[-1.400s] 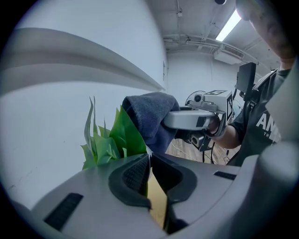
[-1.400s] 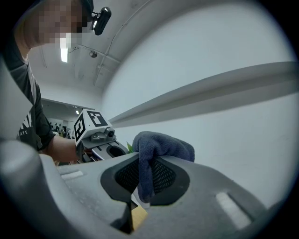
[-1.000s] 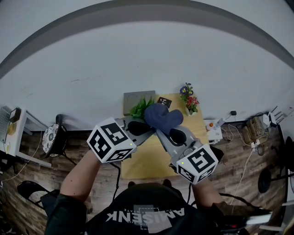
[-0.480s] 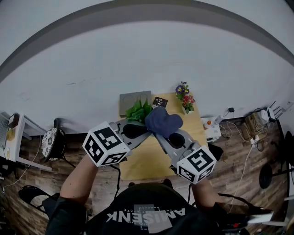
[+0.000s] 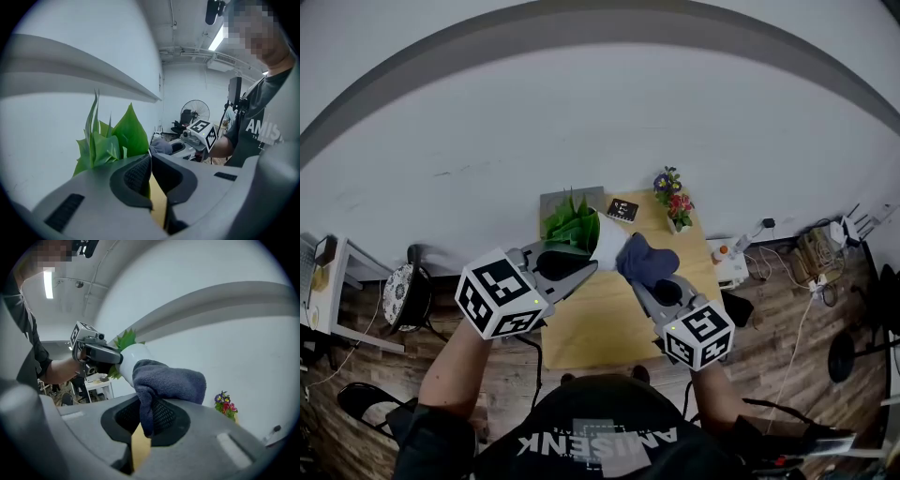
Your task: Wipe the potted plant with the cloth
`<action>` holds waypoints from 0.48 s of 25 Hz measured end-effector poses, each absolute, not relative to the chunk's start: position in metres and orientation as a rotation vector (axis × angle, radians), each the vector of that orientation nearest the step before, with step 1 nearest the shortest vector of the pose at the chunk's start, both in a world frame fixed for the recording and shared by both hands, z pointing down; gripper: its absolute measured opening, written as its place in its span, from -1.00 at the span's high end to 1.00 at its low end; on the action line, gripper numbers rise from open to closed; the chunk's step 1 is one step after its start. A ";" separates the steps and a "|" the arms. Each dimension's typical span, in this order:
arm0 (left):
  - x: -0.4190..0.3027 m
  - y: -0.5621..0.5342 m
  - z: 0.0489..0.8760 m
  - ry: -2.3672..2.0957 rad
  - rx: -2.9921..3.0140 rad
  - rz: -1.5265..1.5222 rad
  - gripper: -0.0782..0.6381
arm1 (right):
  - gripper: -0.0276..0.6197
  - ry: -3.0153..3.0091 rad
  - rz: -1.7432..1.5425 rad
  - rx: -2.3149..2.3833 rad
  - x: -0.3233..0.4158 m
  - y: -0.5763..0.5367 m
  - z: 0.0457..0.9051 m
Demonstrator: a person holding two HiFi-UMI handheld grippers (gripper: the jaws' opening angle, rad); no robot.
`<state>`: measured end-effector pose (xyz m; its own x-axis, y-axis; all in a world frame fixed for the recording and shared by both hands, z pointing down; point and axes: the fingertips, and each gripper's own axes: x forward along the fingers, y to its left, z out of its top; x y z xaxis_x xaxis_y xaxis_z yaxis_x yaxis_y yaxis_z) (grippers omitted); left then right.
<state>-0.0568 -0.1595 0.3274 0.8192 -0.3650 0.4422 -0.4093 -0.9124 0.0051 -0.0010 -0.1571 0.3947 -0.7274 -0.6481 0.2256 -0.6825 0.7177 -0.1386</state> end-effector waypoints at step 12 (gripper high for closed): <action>-0.061 -0.141 0.354 -0.453 2.954 0.851 0.75 | 0.82 -2.886 0.190 1.051 0.001 -0.153 0.319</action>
<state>-0.0611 -0.1409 0.3540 0.8076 -0.2678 0.5254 -0.2867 -0.9569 -0.0471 0.0007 -0.1531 0.3185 -0.7650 -0.6358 0.1029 -0.6438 0.7594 -0.0935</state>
